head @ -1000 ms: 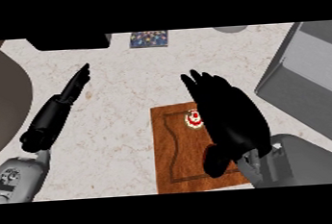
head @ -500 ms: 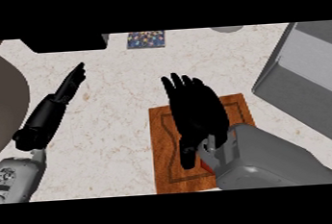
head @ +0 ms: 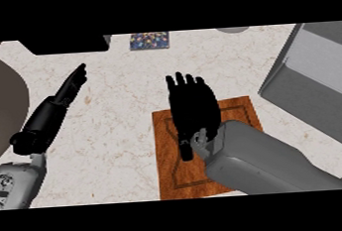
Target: Pick the cupcake from the cutting board and place it in the cardboard box
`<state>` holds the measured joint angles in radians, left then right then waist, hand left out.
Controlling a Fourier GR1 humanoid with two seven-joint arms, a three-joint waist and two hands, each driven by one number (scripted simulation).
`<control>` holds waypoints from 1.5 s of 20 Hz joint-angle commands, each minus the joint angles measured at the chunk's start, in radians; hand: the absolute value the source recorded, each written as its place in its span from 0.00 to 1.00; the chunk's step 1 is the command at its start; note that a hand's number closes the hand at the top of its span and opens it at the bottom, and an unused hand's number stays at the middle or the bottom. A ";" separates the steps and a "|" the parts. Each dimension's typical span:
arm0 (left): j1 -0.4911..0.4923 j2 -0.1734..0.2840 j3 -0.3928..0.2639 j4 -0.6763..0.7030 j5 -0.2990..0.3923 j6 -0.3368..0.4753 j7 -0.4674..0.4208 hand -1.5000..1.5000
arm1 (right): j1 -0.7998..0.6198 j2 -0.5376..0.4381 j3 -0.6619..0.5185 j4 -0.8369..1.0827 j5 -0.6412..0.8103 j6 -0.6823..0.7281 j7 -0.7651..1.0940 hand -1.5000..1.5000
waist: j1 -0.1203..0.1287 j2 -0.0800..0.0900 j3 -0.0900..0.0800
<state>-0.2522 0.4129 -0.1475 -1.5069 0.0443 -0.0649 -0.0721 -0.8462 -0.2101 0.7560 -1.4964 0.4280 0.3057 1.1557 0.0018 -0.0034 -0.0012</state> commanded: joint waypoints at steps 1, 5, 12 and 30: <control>0.013 -0.015 -0.003 0.000 -0.017 0.009 -0.003 0.50 | 0.041 0.059 0.049 0.067 0.071 0.018 0.174 0.00 | -0.001 0.001 0.000; 0.037 -0.006 0.013 0.009 -0.026 -0.005 -0.037 0.50 | 0.061 0.031 0.011 0.096 0.104 0.038 0.111 0.00 | -0.001 0.002 0.001; 0.079 -0.007 0.018 -0.057 -0.030 -0.039 -0.028 0.50 | 0.105 0.106 -0.037 0.081 0.155 0.064 0.106 0.00 | 0.003 0.001 0.001; 0.006 -0.060 0.102 0.066 -0.070 -0.079 -0.064 0.50 | 0.259 0.102 -0.171 0.179 0.346 0.095 -0.132 0.00 | -0.003 0.004 0.001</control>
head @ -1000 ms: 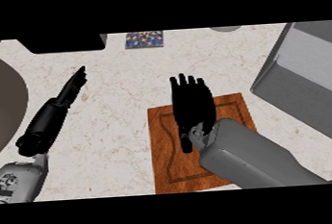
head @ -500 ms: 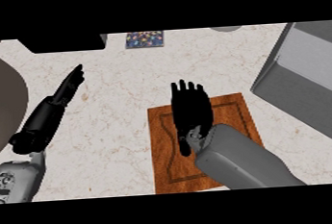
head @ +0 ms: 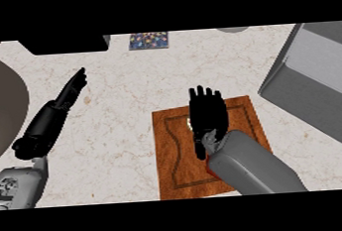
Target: Pick the cupcake from the cutting board and place it in the cardboard box
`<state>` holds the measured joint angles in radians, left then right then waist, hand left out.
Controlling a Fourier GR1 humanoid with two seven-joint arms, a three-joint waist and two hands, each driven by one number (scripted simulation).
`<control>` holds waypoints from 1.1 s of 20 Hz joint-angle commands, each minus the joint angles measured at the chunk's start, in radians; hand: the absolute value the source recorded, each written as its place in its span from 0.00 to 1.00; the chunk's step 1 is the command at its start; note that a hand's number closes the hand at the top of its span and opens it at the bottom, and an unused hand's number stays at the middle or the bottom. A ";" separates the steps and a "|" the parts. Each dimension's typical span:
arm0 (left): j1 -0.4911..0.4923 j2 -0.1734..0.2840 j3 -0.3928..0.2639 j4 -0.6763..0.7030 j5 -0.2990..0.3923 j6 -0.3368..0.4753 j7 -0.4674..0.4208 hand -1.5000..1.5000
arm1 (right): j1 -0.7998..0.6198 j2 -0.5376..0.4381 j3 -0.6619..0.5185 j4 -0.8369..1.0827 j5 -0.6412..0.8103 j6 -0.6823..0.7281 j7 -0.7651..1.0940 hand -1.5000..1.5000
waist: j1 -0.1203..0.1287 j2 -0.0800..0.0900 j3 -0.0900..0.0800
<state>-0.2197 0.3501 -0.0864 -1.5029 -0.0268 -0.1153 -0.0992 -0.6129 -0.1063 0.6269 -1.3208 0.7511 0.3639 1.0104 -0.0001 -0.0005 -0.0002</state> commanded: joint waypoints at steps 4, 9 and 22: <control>0.024 -0.030 0.017 -0.037 -0.030 -0.032 0.005 0.50 | 0.008 0.024 -0.054 0.055 0.098 0.021 -0.119 1.00 | 0.005 0.000 0.000; -0.020 0.022 0.089 -0.002 0.011 -0.094 0.018 0.50 | 0.020 0.021 0.003 0.106 0.214 -0.080 -0.211 1.00 | 0.004 0.002 0.000; -0.027 -0.008 0.085 -0.033 -0.011 -0.086 0.059 0.50 | 0.062 -0.158 -0.041 -0.055 0.071 -0.188 -0.832 1.00 | 0.002 0.005 0.003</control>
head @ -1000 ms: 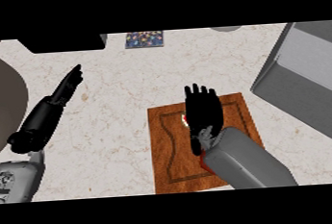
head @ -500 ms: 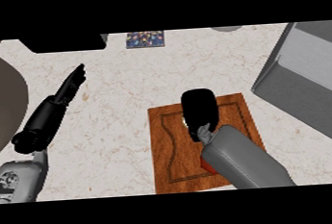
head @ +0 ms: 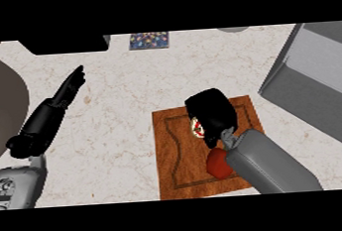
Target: Pick the cupcake from the cutting board and place it in the cardboard box
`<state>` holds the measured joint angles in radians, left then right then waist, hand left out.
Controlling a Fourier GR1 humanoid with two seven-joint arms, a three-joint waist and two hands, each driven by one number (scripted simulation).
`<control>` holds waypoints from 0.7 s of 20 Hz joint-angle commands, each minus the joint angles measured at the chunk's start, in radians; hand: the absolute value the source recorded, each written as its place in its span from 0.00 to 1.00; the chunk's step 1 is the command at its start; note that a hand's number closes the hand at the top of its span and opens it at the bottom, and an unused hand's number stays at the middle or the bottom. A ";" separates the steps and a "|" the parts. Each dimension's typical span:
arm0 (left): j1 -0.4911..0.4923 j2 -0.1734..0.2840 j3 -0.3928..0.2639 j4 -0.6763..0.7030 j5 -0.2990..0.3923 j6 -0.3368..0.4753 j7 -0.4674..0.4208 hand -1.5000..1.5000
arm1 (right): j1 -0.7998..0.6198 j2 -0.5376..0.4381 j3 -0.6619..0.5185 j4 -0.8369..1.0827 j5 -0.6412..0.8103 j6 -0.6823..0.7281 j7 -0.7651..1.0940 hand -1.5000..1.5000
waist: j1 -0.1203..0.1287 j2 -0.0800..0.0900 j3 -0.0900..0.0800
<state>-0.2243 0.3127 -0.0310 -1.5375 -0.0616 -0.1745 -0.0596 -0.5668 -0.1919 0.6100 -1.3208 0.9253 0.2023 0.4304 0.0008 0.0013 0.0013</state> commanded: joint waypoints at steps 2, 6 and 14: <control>-0.027 0.020 0.038 0.044 0.012 -0.014 -0.015 0.50 | 0.021 -0.141 -0.065 -0.094 -0.118 -0.058 -0.352 1.00 | -0.010 0.002 0.000; 0.012 0.005 0.019 0.021 -0.004 -0.015 -0.027 0.50 | 0.034 -0.222 -0.107 -0.236 -0.096 -0.069 -0.413 1.00 | -0.009 -0.004 -0.001; -0.007 -0.013 0.016 0.013 -0.027 -0.001 0.006 0.50 | 0.034 -0.262 -0.385 -0.409 -0.197 -0.039 -0.286 1.00 | -0.018 -0.004 -0.001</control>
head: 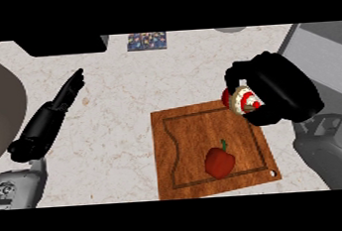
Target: Pick the cupcake from the cutting board and place it in the cardboard box
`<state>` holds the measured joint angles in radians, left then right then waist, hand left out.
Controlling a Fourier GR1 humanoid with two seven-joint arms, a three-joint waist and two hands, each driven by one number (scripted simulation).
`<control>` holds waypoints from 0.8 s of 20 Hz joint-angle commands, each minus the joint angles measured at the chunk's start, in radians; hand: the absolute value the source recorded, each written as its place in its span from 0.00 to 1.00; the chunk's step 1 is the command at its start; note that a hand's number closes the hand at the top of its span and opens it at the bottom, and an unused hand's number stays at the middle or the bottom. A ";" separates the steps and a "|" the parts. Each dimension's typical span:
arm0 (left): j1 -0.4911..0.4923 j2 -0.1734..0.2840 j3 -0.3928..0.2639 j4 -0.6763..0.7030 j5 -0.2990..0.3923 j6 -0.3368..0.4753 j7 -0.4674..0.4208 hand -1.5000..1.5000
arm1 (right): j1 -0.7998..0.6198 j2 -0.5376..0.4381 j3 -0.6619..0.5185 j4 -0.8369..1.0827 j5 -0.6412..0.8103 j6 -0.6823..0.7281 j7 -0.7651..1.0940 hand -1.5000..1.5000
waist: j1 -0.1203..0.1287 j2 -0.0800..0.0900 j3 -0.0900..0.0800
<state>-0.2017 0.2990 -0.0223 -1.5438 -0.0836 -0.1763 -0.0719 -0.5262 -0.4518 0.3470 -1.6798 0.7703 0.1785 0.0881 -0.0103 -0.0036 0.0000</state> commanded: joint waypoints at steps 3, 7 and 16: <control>-0.034 -0.013 0.001 0.012 -0.010 0.011 0.039 0.50 | -0.018 0.020 -0.233 -0.056 -0.079 -0.024 0.172 1.00 | -0.009 0.000 0.000; -0.014 0.001 0.004 -0.049 0.005 -0.015 0.054 0.50 | -0.115 -0.023 -0.392 0.057 -0.125 -0.011 0.213 1.00 | 0.015 0.002 0.000; -0.021 0.001 0.032 0.020 -0.006 -0.035 -0.031 0.50 | -0.215 -0.143 -0.537 0.446 -0.099 -0.079 0.032 1.00 | 0.026 0.009 0.000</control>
<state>-0.2227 0.2779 -0.0205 -1.5389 -0.1003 -0.1883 -0.0696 -0.7004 -0.5521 -0.1498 -1.3985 0.6359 0.1466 0.2007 0.0089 0.0028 -0.0001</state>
